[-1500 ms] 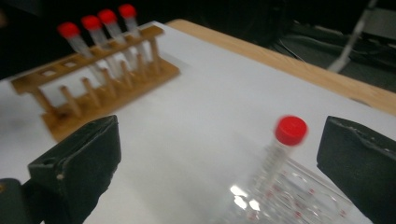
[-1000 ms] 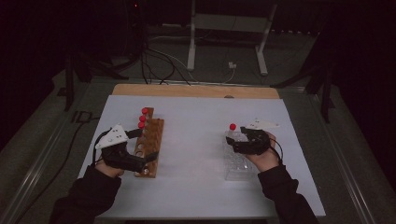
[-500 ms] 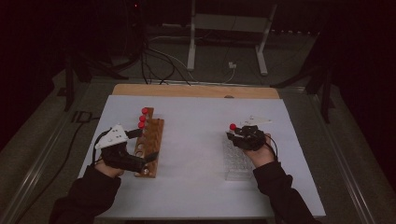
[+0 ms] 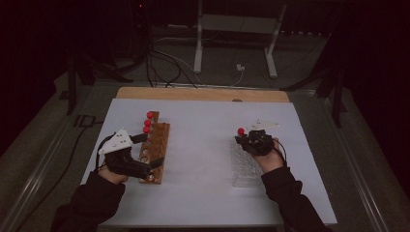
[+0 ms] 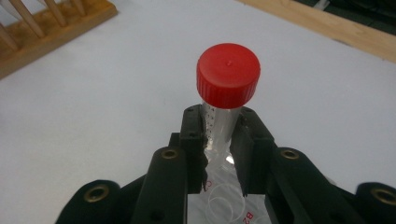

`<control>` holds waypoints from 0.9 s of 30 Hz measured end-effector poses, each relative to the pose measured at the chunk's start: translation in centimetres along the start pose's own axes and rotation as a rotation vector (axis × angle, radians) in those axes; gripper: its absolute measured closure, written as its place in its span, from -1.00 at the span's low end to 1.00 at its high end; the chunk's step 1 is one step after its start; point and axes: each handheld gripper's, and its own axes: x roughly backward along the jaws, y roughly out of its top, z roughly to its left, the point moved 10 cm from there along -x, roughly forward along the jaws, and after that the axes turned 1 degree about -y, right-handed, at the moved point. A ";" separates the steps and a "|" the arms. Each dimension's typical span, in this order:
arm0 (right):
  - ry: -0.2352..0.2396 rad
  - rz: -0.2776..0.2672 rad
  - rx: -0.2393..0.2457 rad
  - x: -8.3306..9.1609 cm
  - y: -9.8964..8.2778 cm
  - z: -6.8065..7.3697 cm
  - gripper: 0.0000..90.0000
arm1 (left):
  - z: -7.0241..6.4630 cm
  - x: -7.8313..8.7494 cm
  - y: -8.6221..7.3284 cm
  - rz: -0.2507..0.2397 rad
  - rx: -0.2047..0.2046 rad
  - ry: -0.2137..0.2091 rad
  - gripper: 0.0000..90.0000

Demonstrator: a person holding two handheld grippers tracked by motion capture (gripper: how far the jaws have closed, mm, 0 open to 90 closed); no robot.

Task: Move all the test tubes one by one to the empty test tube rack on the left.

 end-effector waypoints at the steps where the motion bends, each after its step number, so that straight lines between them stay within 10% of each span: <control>1: 0.001 -0.006 -0.001 0.2 0.1 0.0 0.68 | 0.0 0.0 0.0 0.002 0.000 -0.003 -0.97; 15: 0.010 -0.099 0.003 3.8 2.6 0.3 0.68 | -0.5 0.1 0.3 0.000 -0.008 -0.015 -0.97; 27: 0.075 -0.172 0.068 6.6 4.9 3.8 0.68 | -1.7 0.3 1.2 -0.014 -0.026 -0.037 -0.97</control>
